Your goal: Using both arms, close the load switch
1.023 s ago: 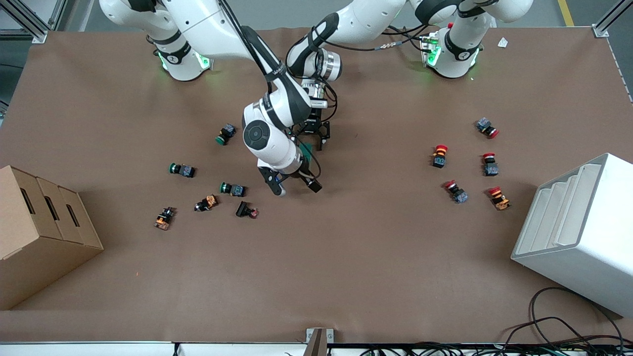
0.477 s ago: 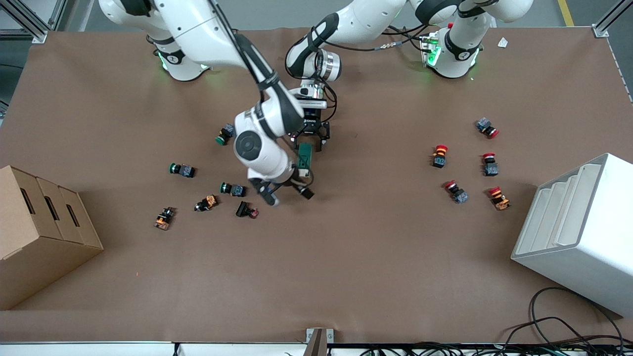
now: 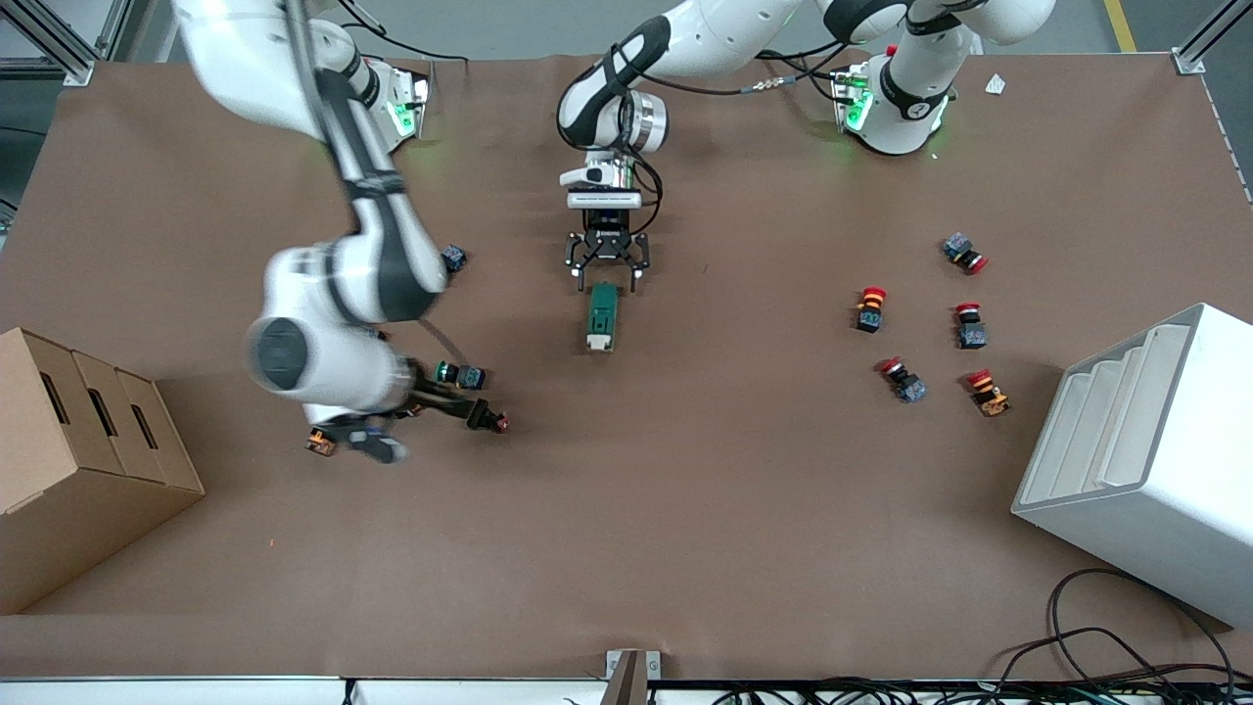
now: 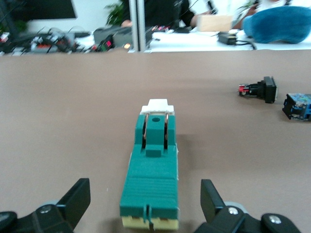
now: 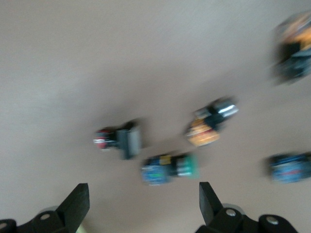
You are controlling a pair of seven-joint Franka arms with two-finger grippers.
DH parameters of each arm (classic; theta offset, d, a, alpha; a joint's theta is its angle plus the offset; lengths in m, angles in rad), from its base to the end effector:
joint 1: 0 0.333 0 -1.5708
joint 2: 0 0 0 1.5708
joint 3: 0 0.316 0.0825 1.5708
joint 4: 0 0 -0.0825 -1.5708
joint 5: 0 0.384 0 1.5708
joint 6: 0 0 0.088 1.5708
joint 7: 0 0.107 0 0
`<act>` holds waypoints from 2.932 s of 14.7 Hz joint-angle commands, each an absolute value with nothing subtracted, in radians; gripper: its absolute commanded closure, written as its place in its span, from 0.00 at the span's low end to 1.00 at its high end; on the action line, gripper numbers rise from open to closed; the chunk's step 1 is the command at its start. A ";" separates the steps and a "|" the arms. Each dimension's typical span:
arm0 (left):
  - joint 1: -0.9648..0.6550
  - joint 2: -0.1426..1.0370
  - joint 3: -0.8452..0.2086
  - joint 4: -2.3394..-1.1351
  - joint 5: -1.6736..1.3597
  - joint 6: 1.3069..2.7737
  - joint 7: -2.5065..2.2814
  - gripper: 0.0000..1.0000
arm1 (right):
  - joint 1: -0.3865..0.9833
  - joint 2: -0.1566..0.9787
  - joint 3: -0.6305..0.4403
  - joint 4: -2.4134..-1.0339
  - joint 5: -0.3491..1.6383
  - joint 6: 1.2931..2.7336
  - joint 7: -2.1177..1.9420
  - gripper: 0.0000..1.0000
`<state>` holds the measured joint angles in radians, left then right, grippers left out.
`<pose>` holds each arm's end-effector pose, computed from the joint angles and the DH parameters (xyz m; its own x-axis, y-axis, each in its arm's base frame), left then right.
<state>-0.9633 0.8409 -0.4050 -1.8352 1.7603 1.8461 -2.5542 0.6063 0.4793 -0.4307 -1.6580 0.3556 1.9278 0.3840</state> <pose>0.2048 -0.5757 0.0938 0.4203 0.0130 0.9073 0.0080 -0.9999 0.0106 0.6321 0.1674 0.3396 0.9286 -0.3165 -0.1936 -0.3307 -0.9426 -0.0453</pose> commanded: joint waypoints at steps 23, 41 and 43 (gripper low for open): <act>-0.221 0.105 -0.446 -1.577 0.359 1.829 -0.673 0.00 | 0.525 0.331 -0.798 -1.382 0.212 1.398 -0.203 0.00; -0.063 -0.098 -0.170 -1.591 0.046 1.523 -0.038 0.00 | -0.031 -0.083 -0.074 -1.703 -0.040 1.531 -0.095 0.00; -0.060 -0.127 -0.138 -1.633 -0.007 1.523 -0.035 0.00 | -0.015 -0.110 -0.075 -1.704 -0.040 1.520 -0.095 0.00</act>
